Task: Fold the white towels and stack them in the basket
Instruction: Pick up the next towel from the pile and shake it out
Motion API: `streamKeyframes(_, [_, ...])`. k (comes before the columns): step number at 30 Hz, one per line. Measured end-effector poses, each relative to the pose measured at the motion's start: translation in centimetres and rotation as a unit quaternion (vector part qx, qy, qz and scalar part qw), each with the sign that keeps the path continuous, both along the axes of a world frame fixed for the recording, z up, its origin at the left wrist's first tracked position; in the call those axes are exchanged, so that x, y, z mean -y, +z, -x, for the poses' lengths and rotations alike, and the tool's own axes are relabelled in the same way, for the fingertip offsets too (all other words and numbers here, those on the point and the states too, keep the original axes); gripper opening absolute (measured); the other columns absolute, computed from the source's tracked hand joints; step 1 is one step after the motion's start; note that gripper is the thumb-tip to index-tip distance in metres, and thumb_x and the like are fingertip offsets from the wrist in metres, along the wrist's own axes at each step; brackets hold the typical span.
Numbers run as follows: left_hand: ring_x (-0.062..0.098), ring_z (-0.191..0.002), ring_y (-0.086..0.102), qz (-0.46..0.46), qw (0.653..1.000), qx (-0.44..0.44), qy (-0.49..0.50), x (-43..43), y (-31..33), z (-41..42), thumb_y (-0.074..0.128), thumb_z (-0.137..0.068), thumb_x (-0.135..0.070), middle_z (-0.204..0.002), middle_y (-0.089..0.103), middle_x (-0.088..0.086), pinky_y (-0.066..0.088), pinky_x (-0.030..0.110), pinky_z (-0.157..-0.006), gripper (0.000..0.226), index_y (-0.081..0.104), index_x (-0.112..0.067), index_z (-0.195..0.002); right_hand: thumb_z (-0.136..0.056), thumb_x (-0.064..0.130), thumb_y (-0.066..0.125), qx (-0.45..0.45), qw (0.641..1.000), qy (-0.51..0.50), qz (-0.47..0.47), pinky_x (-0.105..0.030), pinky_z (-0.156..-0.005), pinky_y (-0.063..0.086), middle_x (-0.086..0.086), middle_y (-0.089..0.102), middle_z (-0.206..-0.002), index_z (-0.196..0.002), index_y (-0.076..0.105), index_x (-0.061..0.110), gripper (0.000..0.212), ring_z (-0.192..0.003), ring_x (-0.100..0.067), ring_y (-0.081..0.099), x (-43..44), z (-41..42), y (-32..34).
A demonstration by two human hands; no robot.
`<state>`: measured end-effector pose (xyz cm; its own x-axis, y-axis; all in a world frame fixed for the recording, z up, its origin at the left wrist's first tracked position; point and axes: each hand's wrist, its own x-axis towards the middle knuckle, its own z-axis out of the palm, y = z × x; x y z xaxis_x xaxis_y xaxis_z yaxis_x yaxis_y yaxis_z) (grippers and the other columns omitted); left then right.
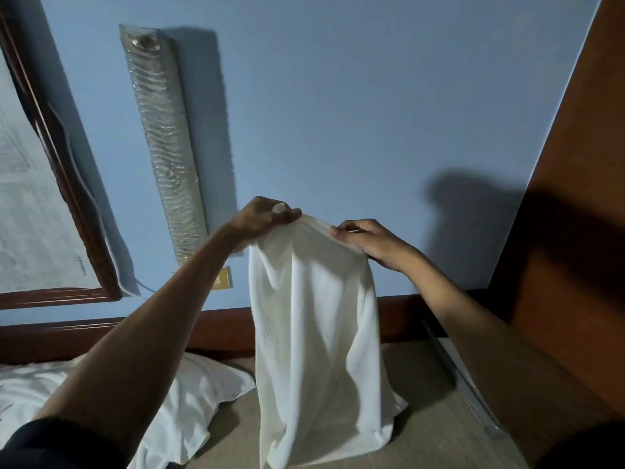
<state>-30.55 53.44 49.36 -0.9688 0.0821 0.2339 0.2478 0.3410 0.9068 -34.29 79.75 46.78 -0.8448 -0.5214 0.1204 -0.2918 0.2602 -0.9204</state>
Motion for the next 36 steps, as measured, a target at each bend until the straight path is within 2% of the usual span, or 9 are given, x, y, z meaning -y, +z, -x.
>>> streamKeyframes(5, [0.016,-0.061,0.042,0.012,0.984,-0.091,0.153,3.0,-0.5,0.0,0.076,-0.088,-0.037,-0.067,0.048,0.008,0.028,0.025,-0.048,0.051,0.064,0.012,-0.079,-0.09,0.048,0.072,0.004,0.999,-0.048,0.004,-0.024,-0.073,0.043,0.007,0.069,-0.085,-0.086,0.071,0.018,0.03,-0.077,-0.008,0.062,-0.7,-0.4,-1.0])
streamKeyframes(11, [0.018,-0.062,0.043,0.003,0.938,-0.127,0.322,5.5,-1.7,-0.7,0.071,-0.094,-0.03,-0.063,0.048,0.007,0.029,0.03,-0.048,0.041,0.064,0.004,-0.072,-0.1,0.037,0.061,-0.123,0.981,-0.101,-0.112,-0.026,-0.067,0.041,0.016,0.062,-0.064,-0.073,0.066,0.029,0.029,-0.061,0.004,0.053,-0.2,-0.4,-4.1])
streamKeyframes(14, [0.019,-0.063,0.043,-0.019,0.922,-0.138,0.362,5.5,-1.6,-1.4,0.069,-0.095,-0.029,-0.064,0.049,0.008,0.027,0.033,-0.053,0.043,0.058,0.004,-0.069,-0.1,0.029,0.061,-0.218,0.945,-0.172,-0.171,-0.031,-0.064,0.041,0.011,0.057,-0.064,-0.069,0.056,0.034,0.031,-0.065,-0.008,0.055,-0.2,-0.4,-5.7])
streamKeyframes(18, [0.019,-0.08,0.053,-0.02,0.905,-0.131,0.403,6.6,-1.3,-2.2,0.066,-0.098,-0.026,-0.078,0.059,0.008,0.031,0.026,-0.063,0.025,0.069,-0.009,-0.079,-0.097,0.017,0.061,-0.242,0.928,-0.211,-0.189,-0.042,-0.064,0.043,-0.006,0.058,-0.062,-0.064,0.053,0.016,0.034,-0.067,-0.03,0.058,-2.1,-0.3,-8.7])
streamKeyframes(23, [0.026,-0.081,0.053,0.009,0.894,-0.104,0.435,6.6,-2.2,-2.1,0.067,-0.097,-0.033,-0.084,0.062,0.013,0.035,0.03,-0.067,0.033,0.07,-0.001,-0.09,-0.084,0.059,0.063,-0.212,0.955,-0.19,-0.088,-0.029,-0.054,0.025,0.001,0.042,-0.059,-0.063,0.051,0.001,0.062,-0.056,-0.006,0.038,-2.3,-0.8,-8.4])
streamKeyframes(26, [0.028,-0.085,0.065,0.057,0.93,-0.1,0.35,6.1,-3.0,-1.5,0.083,-0.083,-0.04,-0.09,0.068,0.006,0.047,0.033,-0.068,0.033,0.072,-0.013,-0.098,-0.094,0.033,0.07,-0.197,0.971,-0.125,-0.043,-0.032,-0.06,0.03,0.002,0.045,-0.065,-0.069,0.058,0.003,0.041,-0.064,-0.003,0.041,-0.2,-1.1,-5.8])
streamKeyframes(30, [0.006,-0.092,0.065,0.178,0.984,0.024,0.004,1.8,-2.6,-2.7,0.09,-0.076,-0.035,-0.113,0.068,-0.008,0.053,0.012,-0.071,0.053,0.067,-0.03,-0.124,-0.097,0.018,0.069,-0.19,0.98,-0.049,-0.025,-0.024,-0.071,0.041,-0.001,0.069,-0.081,-0.093,0.074,0.01,0.011,-0.077,-0.006,0.057,3.1,-2.0,-1.4])
streamKeyframes(33, [0.013,-0.086,0.073,0.159,0.979,0.076,-0.104,-0.5,-2.0,-3.0,0.083,-0.085,-0.037,-0.097,0.078,0.0,0.056,0.022,-0.07,0.026,0.077,-0.017,-0.1,-0.094,0.019,0.072,-0.206,0.977,-0.061,-0.008,-0.023,-0.076,0.047,0.003,0.076,-0.089,-0.093,0.078,0.015,0.007,-0.082,-0.006,0.064,3.4,-2.3,1.0])
streamKeyframes(36, [0.017,-0.07,0.065,0.093,0.991,0.029,-0.096,-0.2,-0.8,-2.5,0.079,-0.09,-0.036,-0.079,0.07,0.006,0.05,0.028,-0.062,0.038,0.07,0.001,-0.085,-0.089,0.025,0.077,-0.241,0.963,-0.116,-0.022,-0.026,-0.067,0.041,-0.005,0.072,-0.08,-0.086,0.076,0.014,0.012,-0.071,-0.008,0.056,2.4,-2.1,0.8])
